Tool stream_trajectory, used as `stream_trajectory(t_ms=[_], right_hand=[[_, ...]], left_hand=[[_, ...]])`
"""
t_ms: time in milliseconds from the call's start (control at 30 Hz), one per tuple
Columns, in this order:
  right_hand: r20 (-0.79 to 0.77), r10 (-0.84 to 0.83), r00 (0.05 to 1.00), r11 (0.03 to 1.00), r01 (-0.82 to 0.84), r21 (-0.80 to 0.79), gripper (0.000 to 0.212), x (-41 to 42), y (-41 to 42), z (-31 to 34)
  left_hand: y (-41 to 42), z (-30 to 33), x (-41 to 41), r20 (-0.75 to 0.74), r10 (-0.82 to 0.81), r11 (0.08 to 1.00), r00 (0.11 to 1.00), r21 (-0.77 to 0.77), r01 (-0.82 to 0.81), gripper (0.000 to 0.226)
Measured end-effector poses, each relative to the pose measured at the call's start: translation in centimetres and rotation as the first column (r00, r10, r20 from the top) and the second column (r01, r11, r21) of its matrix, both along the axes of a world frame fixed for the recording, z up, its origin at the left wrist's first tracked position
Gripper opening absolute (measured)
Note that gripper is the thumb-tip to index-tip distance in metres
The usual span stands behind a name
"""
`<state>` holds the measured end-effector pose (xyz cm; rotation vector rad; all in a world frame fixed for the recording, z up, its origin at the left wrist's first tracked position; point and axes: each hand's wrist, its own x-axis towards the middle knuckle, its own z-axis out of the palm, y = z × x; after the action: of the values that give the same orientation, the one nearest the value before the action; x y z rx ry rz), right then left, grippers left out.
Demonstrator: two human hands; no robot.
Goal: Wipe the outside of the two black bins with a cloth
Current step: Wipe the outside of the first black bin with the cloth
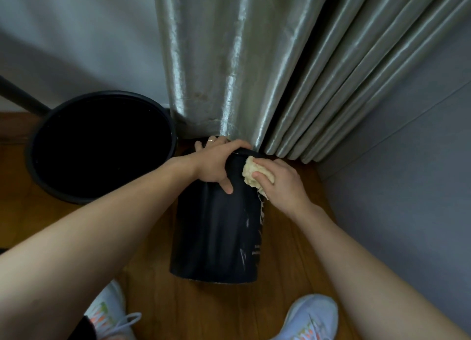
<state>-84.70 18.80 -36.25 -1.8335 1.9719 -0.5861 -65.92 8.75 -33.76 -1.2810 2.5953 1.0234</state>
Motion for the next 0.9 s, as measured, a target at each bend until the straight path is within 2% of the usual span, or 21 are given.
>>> stream_trajectory(t_ms=[167,367,533,600,700,733,900], right_hand=[[0.021,0.013,1.000,0.999,-0.013,-0.038,0.038,0.4,-0.2,0.2],[0.026,0.084,0.996,0.996,-0.083,-0.036,0.039,0.5,1.2,-0.3],[0.007,0.276,0.961,0.961,-0.275,-0.027,0.043,1.0,3.9,-0.6],[-0.028,0.232,0.972,0.972,-0.233,-0.042,0.039,1.1,2.8,-0.5],[-0.056,0.057,0.997,0.997,-0.059,-0.043,0.039,1.4,0.9,0.0],[-0.057,0.054,0.997,0.997,-0.057,-0.044,0.039,1.6,1.0,0.0],[-0.020,0.323,0.946,0.946,-0.324,-0.019,0.043,1.8,5.6,-0.7]], left_hand=[[-0.6,-1.0,1.3,-0.128,0.025,0.999,0.991,0.046,-0.020,0.107],[-1.0,-1.0,1.4,-0.010,-0.094,0.995,0.995,-0.025,0.094,0.114],[-1.1,-1.1,1.8,0.017,-0.112,0.993,0.994,-0.043,0.112,0.113],[-1.1,-1.3,1.9,0.013,-0.116,0.992,0.993,-0.053,0.116,0.113],[-1.0,-1.4,1.8,0.008,-0.122,0.991,0.992,-0.058,0.123,0.113],[-1.0,-1.4,1.8,0.008,-0.121,0.991,0.993,-0.059,0.122,0.113],[-1.2,-1.7,2.1,0.017,-0.129,0.989,0.991,-0.070,0.130,0.112]])
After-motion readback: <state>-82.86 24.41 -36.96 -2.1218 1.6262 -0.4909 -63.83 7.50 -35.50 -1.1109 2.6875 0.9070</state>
